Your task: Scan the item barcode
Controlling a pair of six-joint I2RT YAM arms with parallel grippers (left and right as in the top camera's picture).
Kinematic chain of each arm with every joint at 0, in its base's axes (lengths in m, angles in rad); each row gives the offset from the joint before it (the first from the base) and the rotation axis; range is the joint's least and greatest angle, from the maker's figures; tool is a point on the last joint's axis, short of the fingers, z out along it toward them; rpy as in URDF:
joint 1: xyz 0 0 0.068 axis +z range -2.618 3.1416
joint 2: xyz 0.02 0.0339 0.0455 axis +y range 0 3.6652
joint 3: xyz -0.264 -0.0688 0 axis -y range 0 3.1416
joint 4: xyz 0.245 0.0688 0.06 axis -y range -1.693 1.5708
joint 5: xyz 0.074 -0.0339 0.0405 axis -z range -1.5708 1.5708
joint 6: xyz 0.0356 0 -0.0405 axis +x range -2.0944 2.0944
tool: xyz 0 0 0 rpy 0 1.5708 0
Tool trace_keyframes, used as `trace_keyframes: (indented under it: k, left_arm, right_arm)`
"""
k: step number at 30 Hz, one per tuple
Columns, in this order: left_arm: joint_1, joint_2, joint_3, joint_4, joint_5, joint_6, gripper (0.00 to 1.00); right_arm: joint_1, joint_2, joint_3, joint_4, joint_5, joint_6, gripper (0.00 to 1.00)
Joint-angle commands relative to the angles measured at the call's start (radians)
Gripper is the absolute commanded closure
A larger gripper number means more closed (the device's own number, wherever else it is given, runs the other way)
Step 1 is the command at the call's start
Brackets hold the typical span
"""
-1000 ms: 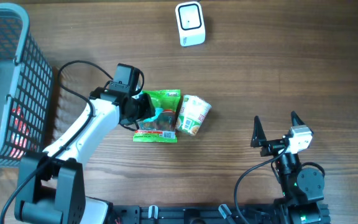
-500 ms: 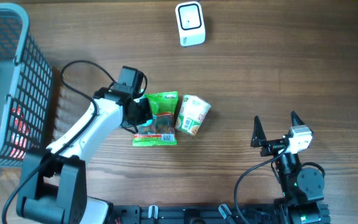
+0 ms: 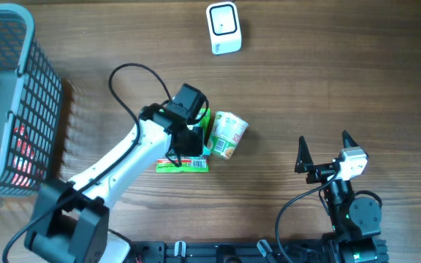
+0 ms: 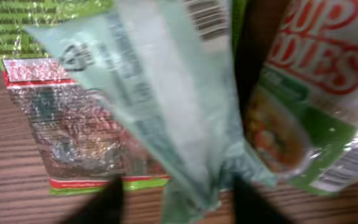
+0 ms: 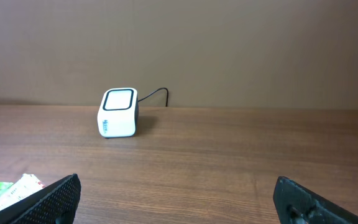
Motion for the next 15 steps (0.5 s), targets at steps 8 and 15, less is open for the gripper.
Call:
trace_keyframes:
  k: [8, 15]
  left_arm:
    - [0.053, -0.007, 0.283, -0.182, 0.012, 0.045, 0.20]
    - [0.051, 0.088, 0.148, -0.102, 0.032, 0.000, 0.96]
  right_arm:
    - [-0.004, -0.006, -0.001, 0.004, -0.012, -0.011, 0.00]
    - [-0.004, -0.006, -0.001, 0.004, -0.012, -0.011, 0.00]
